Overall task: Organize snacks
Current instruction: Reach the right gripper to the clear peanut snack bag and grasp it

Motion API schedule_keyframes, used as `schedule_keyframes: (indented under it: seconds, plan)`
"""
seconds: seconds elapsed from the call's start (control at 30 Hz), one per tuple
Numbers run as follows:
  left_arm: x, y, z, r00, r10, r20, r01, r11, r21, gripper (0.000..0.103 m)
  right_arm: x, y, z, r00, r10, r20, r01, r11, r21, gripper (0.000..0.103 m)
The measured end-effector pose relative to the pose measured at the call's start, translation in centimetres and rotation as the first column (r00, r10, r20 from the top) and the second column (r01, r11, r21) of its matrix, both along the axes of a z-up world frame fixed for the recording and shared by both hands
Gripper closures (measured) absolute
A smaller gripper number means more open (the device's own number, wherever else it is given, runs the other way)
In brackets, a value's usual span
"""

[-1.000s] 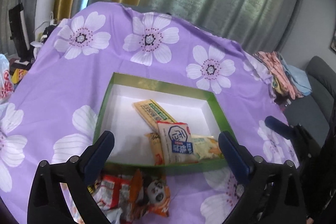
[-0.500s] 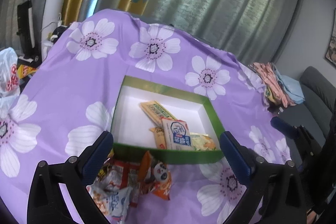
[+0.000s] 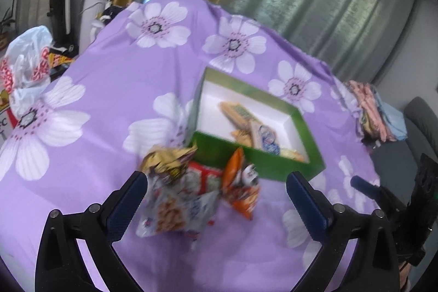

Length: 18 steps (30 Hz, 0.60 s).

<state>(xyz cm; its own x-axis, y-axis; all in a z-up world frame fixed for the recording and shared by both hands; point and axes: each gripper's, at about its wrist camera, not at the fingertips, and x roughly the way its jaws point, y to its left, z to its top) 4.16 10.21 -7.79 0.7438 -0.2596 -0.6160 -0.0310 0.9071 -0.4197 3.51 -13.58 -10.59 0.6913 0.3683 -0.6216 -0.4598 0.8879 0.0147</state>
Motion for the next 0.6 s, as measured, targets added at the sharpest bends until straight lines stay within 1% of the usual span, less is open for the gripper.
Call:
schedule_keyframes:
  seconds: [0.13,0.27,0.33,0.47,0.6]
  plan:
    - [-0.5,0.7,-1.2,1.000,-0.003,-0.028,0.003,1.000,-0.013,0.002,-0.4,-0.2,-2.2,0.996,0.030,-0.078,-0.024,0.997,0.078,0.000]
    - [-0.6,1.3,-2.1,0.999,0.007,-0.052,-0.007,1.000,0.000,0.002,-0.7,0.4,-3.8,0.983,0.109,-0.145,-0.081,0.979,0.188,0.000]
    - [-0.6,1.6,-2.7,0.998,0.009,-0.066,-0.009,1.000,-0.005,0.002,-0.9,1.3,-4.3,0.976,0.155,-0.155,-0.118,0.968,0.223,0.000]
    - [-0.2,2.2,-4.0,0.994,0.018,-0.112,-0.019,1.000,-0.011,0.002,-1.3,4.0,-5.1,0.952,0.258,-0.162,-0.213,0.944,0.251,0.001]
    - [0.4,2.7,-5.3,0.989,-0.001,-0.146,-0.010,0.997,-0.075,0.002,-1.2,6.3,-6.1,0.927,0.326,-0.184,-0.265,0.919,0.292,0.002]
